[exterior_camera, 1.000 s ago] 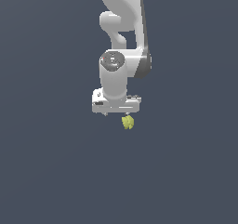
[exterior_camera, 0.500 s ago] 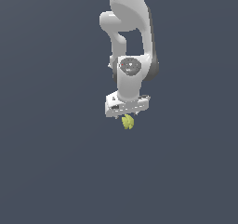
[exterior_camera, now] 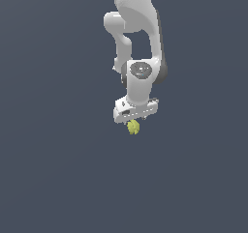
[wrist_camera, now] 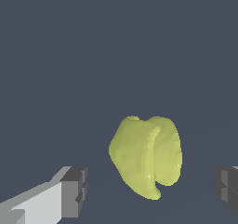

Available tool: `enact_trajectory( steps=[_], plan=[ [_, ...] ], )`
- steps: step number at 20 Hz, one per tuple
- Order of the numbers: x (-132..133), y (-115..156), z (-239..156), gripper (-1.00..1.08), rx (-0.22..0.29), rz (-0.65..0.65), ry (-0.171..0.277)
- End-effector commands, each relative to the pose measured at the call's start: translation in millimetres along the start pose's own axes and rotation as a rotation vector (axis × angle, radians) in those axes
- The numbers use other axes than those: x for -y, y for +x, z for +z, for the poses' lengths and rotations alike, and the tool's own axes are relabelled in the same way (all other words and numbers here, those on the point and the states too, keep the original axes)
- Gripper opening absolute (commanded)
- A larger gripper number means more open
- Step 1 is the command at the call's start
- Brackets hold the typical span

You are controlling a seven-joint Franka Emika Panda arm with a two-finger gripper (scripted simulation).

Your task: Pick up the object and move it to a goal position.

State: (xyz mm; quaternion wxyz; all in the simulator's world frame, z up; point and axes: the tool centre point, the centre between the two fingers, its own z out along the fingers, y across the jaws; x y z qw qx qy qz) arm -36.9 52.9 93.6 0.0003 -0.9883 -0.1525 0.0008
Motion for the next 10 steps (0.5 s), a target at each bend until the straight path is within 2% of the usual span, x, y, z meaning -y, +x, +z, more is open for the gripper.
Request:
enact_trajectory(
  steps=[1, 10],
  plan=[
    [-0.3, -0.2, 2.6, 1.0, 0.0, 0.0, 0.0],
    [0.6, -1.3, 40.3, 1.0, -0.001, -0.004, 0.0]
  ],
)
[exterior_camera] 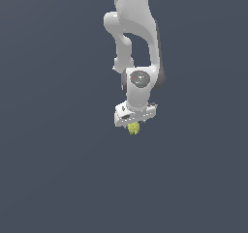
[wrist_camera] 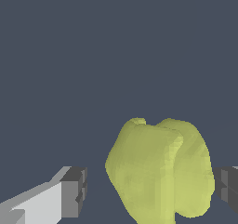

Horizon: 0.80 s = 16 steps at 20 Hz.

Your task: Pick up the object and move it to a goal position.

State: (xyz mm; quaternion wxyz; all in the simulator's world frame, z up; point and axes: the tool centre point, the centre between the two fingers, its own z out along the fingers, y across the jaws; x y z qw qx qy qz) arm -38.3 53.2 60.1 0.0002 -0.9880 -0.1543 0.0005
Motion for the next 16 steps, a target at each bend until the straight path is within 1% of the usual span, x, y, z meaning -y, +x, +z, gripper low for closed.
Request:
enact_trajectory(
  steps=[1, 6, 7, 16],
  plan=[
    [0.2, 0.0, 10.0, 1.0, -0.001, -0.001, 0.0],
    [-0.1, 0.8, 16.8, 1.0, -0.001, -0.002, 0.0],
    [-0.1, 0.8, 16.8, -1.0, -0.001, -0.002, 0.0],
    [-0.1, 0.8, 16.8, -1.0, -0.001, -0.002, 0.0]
  ],
)
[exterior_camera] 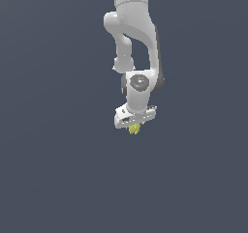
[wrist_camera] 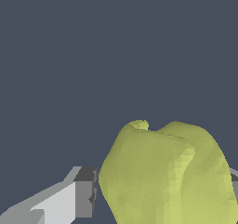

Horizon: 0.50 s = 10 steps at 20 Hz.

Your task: Pick up the object and move it to a goal position.

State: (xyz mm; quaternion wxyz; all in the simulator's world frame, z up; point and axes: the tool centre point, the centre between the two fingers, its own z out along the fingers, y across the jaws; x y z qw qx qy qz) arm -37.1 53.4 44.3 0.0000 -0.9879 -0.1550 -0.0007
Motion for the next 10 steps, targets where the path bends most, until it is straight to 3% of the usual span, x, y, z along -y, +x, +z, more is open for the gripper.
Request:
enact_trajectory(
  steps=[1, 10],
  plan=[
    [-0.1, -0.2, 0.0, -1.0, 0.0, 0.0, 0.0],
    [-20.2, -17.5, -12.5, -1.0, 0.0, 0.0, 0.0]
  ],
)
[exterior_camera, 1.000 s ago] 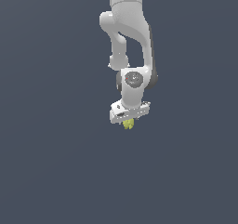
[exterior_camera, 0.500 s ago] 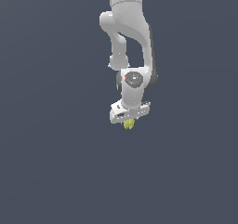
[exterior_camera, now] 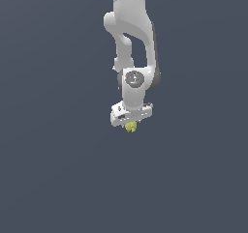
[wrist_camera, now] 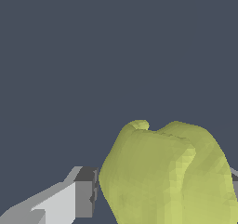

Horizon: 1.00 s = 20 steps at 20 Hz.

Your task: Pick up the object and move it to a goal position.

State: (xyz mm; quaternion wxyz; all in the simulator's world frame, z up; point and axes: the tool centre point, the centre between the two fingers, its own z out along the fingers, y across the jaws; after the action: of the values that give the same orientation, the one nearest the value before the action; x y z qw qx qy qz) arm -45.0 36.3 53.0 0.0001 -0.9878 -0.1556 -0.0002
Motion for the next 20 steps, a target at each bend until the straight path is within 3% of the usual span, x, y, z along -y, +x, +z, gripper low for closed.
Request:
enact_trajectory(
  steps=[1, 7, 20],
  plan=[
    [-11.1, -8.9, -6.7, -1.0, -0.001, 0.001, 0.0],
    [-50.0, -42.3, -31.0, -1.0, -0.001, 0.001, 0.0],
    [-161.1, -133.5, -99.9, -1.0, -0.001, 0.001, 0.002]
  ],
)
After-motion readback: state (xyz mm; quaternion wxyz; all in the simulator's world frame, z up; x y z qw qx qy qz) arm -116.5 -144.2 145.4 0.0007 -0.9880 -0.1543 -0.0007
